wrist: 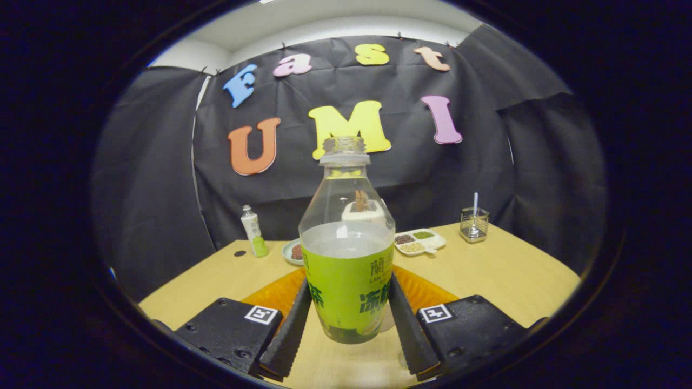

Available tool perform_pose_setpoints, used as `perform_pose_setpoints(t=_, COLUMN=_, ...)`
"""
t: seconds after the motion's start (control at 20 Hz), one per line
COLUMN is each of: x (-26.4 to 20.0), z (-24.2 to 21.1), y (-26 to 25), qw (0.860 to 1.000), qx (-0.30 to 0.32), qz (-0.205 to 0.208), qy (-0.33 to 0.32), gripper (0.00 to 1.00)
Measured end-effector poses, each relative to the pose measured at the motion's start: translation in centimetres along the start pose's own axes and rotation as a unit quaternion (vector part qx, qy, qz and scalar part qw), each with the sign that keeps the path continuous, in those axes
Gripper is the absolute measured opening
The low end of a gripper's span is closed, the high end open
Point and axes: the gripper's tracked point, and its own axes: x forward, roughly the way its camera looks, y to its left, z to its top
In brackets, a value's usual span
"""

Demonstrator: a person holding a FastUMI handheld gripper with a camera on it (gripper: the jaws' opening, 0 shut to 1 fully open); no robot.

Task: Take the bottle from table, then pour the juice into the cup, finally place the bottle on the coaster

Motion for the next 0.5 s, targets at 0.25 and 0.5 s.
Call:
perform_pose_setpoints(t=0.25, x=4.9, z=-2.5, y=0.9, qw=0.999, qx=-0.045, qz=-0.016, qy=-0.01, gripper=0.81)
perform_pose_setpoints(t=0.5, x=7.0, z=-4.2, y=-1.3, qw=0.997, qx=-0.061, qz=-0.057, qy=0.001, gripper=0.81)
